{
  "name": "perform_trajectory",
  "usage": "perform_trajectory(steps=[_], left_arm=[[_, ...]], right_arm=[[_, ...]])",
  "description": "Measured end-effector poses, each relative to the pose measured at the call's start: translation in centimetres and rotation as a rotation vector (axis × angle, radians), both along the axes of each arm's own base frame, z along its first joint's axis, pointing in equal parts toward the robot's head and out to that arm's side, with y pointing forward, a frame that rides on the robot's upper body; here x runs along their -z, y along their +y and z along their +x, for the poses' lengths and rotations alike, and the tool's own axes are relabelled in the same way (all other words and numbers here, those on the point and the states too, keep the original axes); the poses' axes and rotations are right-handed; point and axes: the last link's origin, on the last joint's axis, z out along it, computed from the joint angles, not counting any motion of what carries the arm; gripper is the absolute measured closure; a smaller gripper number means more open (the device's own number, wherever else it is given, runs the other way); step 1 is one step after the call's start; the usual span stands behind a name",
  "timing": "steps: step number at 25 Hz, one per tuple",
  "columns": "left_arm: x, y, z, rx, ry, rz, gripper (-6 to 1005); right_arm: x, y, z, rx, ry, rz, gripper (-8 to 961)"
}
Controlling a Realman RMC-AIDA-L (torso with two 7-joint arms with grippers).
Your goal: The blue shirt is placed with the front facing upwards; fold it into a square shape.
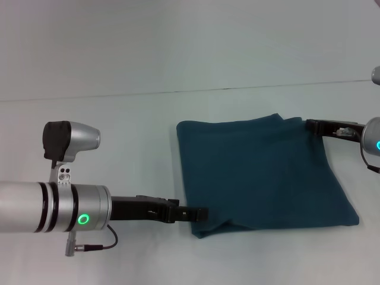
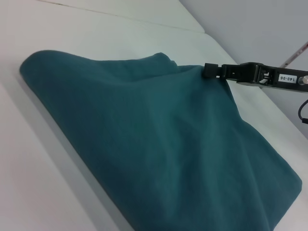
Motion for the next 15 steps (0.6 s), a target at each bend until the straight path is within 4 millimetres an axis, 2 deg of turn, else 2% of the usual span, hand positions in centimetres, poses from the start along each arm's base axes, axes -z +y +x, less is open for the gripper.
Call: perform_trajectory(steps=[9, 15], left_arm=[[0.0, 0.0, 0.0, -0.002, 0.001, 0.003, 198], [0.0, 0.0, -0.1, -0.006, 0.001, 0.007, 199]], right_arm=[[-0.8, -0.1, 0.3, 0.005, 0.009, 0.036, 953], [-3.1, -0.5, -0.5, -0.052, 0.068, 0.119, 954]])
